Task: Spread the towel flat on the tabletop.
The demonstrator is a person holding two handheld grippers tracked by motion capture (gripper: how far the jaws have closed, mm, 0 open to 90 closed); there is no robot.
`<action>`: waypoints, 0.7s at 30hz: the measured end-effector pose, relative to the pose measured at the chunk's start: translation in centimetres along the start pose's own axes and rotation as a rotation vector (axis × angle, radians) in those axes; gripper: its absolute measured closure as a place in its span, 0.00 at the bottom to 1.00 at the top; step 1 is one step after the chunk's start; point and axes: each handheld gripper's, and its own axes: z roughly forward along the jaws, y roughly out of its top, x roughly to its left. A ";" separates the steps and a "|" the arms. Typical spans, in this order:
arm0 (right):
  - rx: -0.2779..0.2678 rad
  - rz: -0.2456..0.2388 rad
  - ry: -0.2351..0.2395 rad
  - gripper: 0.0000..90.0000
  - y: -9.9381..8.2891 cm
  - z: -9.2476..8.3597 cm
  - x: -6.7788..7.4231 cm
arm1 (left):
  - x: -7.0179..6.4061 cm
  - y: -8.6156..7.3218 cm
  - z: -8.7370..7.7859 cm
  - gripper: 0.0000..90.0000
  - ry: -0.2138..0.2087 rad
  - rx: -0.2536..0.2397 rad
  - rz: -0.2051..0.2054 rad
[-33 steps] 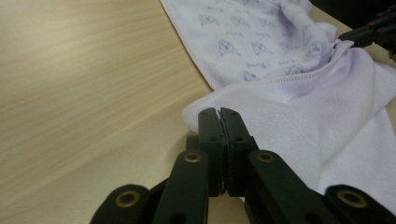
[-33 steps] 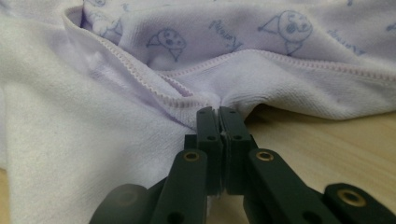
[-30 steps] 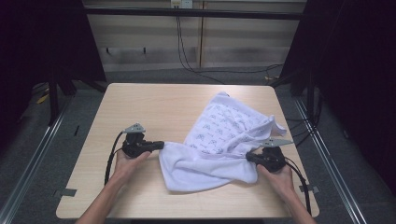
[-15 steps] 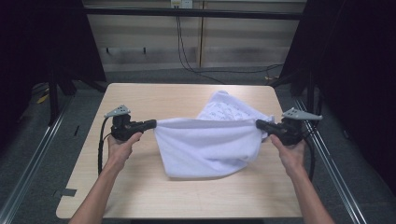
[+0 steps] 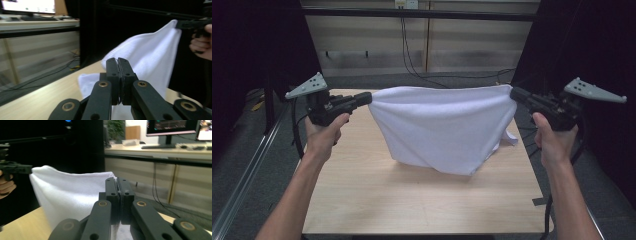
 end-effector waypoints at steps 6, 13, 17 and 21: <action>0.136 0.036 0.087 0.98 -7.4 -2.8 2.1 | -2.2 -7.6 -2.2 0.98 -0.070 0.073 -0.075; 0.212 0.058 0.129 0.98 -13.7 -9.6 5.4 | -7.6 -15.0 -4.7 0.98 -0.150 0.178 -0.101; 0.276 0.079 0.162 0.98 -16.5 -12.7 7.9 | -9.6 -17.7 -6.4 0.98 -0.232 0.233 -0.148; 0.335 0.112 0.184 0.97 -18.3 -14.1 9.4 | -11.2 -18.2 -7.9 0.98 -0.261 0.249 -0.125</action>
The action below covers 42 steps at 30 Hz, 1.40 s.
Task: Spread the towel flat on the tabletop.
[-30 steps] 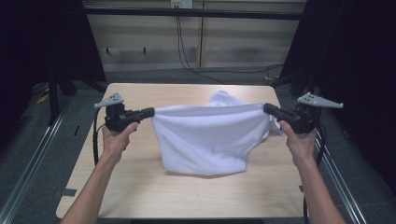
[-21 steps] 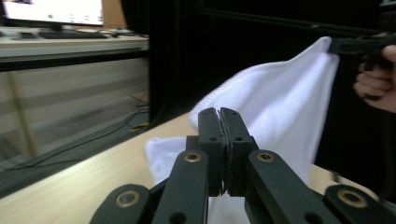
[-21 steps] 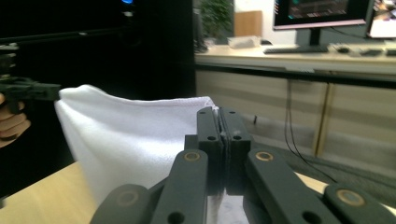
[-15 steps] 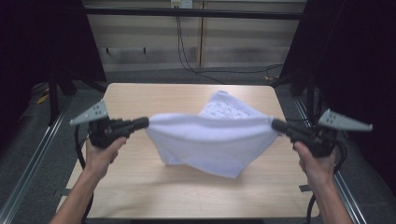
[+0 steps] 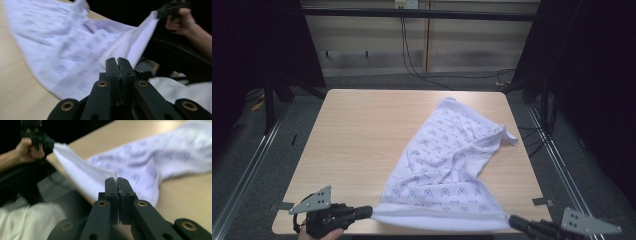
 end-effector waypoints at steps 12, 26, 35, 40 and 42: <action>0.120 -0.044 -0.065 0.65 1.6 5.3 -3.1 | 2.1 1.1 1.2 0.84 0.010 0.039 -0.008; 0.303 -0.080 -0.113 0.72 3.2 16.8 -8.3 | 13.7 3.7 12.9 0.88 0.147 0.309 -0.024; 0.222 0.010 -0.126 0.98 1.6 11.1 -7.6 | 11.4 2.0 11.5 0.94 0.185 0.382 0.043; 0.228 0.063 -0.140 0.93 -0.3 7.7 -7.7 | 10.3 1.2 10.0 0.95 0.167 0.397 0.024; 0.239 0.096 -0.154 0.89 -1.5 6.0 -7.6 | 9.2 0.7 9.3 0.95 0.149 0.410 0.033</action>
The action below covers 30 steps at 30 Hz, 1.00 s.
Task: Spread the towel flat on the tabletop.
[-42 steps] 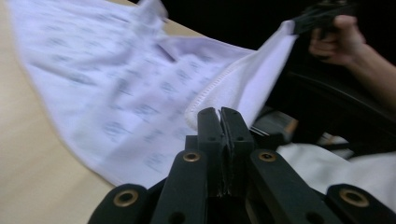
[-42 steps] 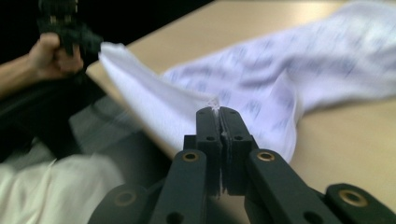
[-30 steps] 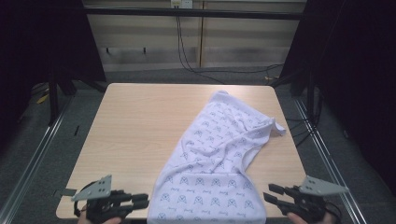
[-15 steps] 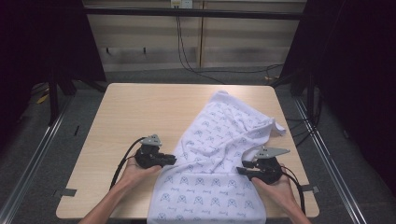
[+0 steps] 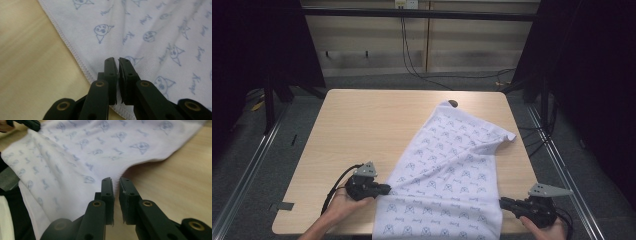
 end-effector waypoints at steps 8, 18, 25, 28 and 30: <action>-0.029 -0.028 -0.016 0.73 0.1 -0.3 0.0 | -2.2 -1.9 -1.4 0.94 -0.150 0.034 -0.001; 0.074 -0.156 -0.028 0.71 5.0 7.5 -0.7 | 3.0 3.1 1.0 0.88 -0.035 -0.097 -0.068; 0.129 -0.230 -0.090 0.81 5.4 9.7 -0.6 | 4.7 5.0 3.7 0.73 0.032 -0.067 -0.079; 0.166 -0.240 -0.034 0.97 4.4 8.2 -0.1 | 4.3 4.6 4.0 0.72 0.044 -0.068 -0.062; 0.176 -0.217 -0.017 0.97 3.6 7.0 0.1 | 3.9 4.4 3.8 0.72 0.038 -0.053 -0.037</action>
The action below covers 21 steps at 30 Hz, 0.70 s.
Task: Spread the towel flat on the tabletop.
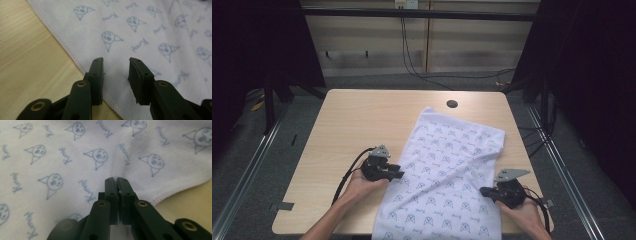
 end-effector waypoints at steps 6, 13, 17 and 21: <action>0.008 0.030 0.042 0.97 -2.7 -2.4 1.2 | -1.6 -1.6 -1.6 0.88 -0.022 0.040 0.026; -0.023 0.032 0.084 0.92 -2.6 -2.5 1.7 | -3.8 -3.7 -3.6 0.98 -0.038 0.072 0.029; -0.040 0.016 0.098 0.88 -2.1 -2.4 2.2 | -5.2 -5.1 -4.8 0.99 -0.092 0.090 0.015; -0.097 0.008 0.086 0.82 -0.9 -2.1 1.8 | -5.2 -5.6 -5.3 0.93 -0.117 0.072 -0.009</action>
